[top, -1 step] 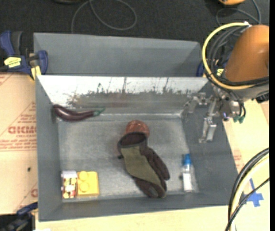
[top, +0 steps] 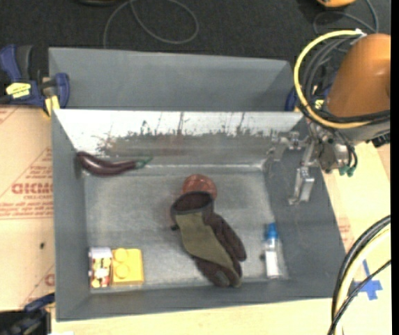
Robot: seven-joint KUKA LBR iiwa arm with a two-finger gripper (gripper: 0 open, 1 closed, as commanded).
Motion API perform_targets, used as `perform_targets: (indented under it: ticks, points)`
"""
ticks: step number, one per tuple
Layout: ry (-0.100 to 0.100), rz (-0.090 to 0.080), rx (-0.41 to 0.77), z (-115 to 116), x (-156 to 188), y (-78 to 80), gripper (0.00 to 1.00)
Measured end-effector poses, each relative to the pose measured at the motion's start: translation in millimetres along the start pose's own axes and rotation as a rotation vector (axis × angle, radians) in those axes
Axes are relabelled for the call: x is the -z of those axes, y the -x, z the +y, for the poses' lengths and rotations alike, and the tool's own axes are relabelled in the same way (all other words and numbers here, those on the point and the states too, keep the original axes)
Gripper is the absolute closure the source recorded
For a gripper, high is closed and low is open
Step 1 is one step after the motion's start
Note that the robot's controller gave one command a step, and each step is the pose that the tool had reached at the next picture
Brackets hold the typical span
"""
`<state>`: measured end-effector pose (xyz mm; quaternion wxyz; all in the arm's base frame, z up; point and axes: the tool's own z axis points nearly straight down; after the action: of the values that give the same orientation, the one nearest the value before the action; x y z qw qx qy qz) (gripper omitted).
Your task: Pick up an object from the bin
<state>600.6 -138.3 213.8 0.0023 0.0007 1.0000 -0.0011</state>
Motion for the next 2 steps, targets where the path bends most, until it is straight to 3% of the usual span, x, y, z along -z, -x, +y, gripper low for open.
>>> perform_targets:
  ticks: [1,2]
  points:
    - [0.001,0.008,-0.03,45,23,-18.5,0.0]
    - [0.001,-0.003,0.101,75,18,-22.4,0.0]
